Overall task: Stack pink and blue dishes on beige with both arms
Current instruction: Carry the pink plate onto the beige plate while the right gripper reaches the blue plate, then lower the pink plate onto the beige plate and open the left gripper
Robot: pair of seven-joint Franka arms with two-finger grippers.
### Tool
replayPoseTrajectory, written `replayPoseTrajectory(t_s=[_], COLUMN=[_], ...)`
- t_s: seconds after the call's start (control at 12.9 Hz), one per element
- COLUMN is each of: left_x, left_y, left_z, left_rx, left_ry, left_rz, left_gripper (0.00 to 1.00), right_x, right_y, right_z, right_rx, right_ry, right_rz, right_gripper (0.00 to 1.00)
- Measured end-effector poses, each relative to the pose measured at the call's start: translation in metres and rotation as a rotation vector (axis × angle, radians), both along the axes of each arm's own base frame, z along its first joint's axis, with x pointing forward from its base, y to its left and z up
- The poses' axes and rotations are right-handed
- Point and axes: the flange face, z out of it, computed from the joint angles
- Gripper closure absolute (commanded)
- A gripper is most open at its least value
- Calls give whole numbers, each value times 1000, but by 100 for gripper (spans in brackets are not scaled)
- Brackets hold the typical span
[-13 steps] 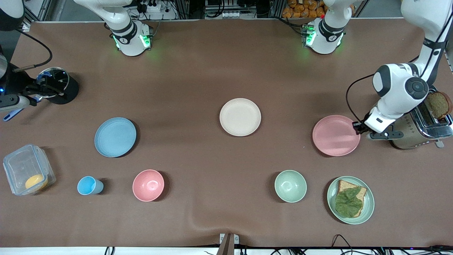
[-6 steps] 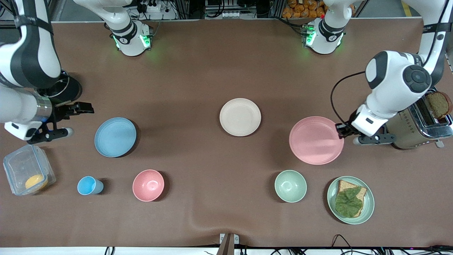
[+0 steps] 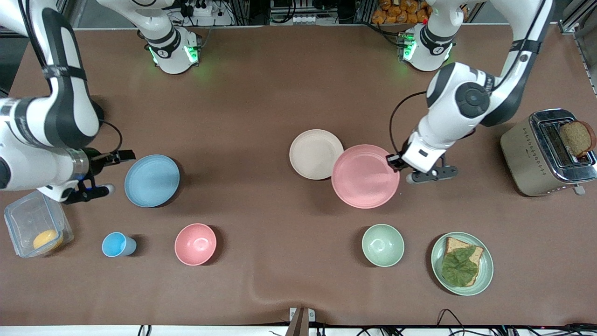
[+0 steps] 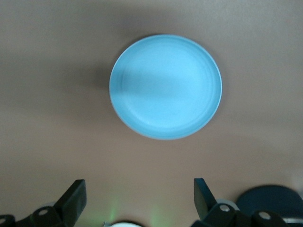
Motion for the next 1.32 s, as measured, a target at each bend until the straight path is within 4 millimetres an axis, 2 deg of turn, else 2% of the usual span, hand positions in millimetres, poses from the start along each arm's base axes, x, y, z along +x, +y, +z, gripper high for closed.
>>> replayPoseTrajectory(t_s=[0.31,0.62,0.78,1.01,1.32], left_x=[-27,-66,-83,-106,-118], left_y=[-45,-72,-82,-95,-98], left_z=[-23,-69,-84,-99,-120], left_rx=[-16,-40,-37,-46,-74], left_ry=[14,13,30,25,14], left_rz=[25,43,44,36,33], left_gripper=[100,100,100,100,100], right_x=[12,13,11,4,-7], right_y=[-16,-57,-65,-64,-67], right_z=[-58,-103,-118,-135,-159], right_rx=[-5,-7,-7,-7,-1], right_ry=[12,24,23,10,-14], right_rz=[-26,-87,-99,-96,-83], right_gripper=[0,0,0,0,0])
